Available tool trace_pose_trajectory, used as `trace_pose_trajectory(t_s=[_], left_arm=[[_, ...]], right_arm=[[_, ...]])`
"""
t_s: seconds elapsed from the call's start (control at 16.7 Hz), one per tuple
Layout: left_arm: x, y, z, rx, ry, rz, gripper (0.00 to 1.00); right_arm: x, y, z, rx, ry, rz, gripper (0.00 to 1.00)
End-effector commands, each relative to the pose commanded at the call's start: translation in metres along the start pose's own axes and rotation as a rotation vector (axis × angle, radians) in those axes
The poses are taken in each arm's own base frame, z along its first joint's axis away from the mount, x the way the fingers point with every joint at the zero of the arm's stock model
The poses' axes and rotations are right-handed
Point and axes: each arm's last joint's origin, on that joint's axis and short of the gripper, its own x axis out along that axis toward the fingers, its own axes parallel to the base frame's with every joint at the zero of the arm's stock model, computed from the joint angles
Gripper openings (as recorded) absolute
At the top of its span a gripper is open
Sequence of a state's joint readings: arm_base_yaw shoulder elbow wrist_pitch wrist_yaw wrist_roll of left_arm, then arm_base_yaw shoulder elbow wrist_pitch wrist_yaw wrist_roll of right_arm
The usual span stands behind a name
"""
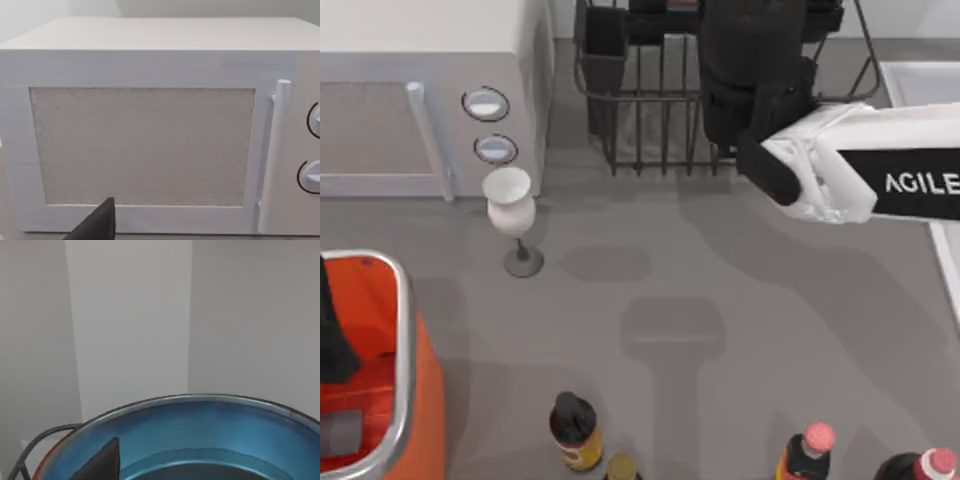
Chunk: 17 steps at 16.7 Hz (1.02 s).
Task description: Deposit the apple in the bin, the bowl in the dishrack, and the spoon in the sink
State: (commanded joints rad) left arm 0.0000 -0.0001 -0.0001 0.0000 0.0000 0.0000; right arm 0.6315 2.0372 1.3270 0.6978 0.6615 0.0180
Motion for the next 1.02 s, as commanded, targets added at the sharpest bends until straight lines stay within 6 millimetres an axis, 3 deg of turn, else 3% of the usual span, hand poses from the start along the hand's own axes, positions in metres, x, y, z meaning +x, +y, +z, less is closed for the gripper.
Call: trace_pose_trajectory(t_s=[0.24,0.48,0.66,0.78,1.02], left_arm=[[0.000,0.000,0.000,0.000,0.000,0.000,1.00],[0.000,0.000,0.000,0.000,0.000,0.000,1.00],[0.000,0.000,0.000,0.000,0.000,0.000,1.00],[0.000,0.000,0.000,0.000,0.000,0.000,1.00],[0.000,0.000,0.000,0.000,0.000,0.000,1.00]], right_arm=[[-0.010,-0.031,0.020,-0.004,0.008,0.004,1.00],[-0.046,-0.094,0.057,-0.007,0.012,0.002,1.00],[-0.099,-0.152,0.080,-0.005,-0.001,-0.001,1.00],[-0.144,-0.188,0.083,-0.004,-0.017,-0.002,1.00],[-0.225,-0.237,0.048,-0.005,-0.041,-0.001,1.00]])
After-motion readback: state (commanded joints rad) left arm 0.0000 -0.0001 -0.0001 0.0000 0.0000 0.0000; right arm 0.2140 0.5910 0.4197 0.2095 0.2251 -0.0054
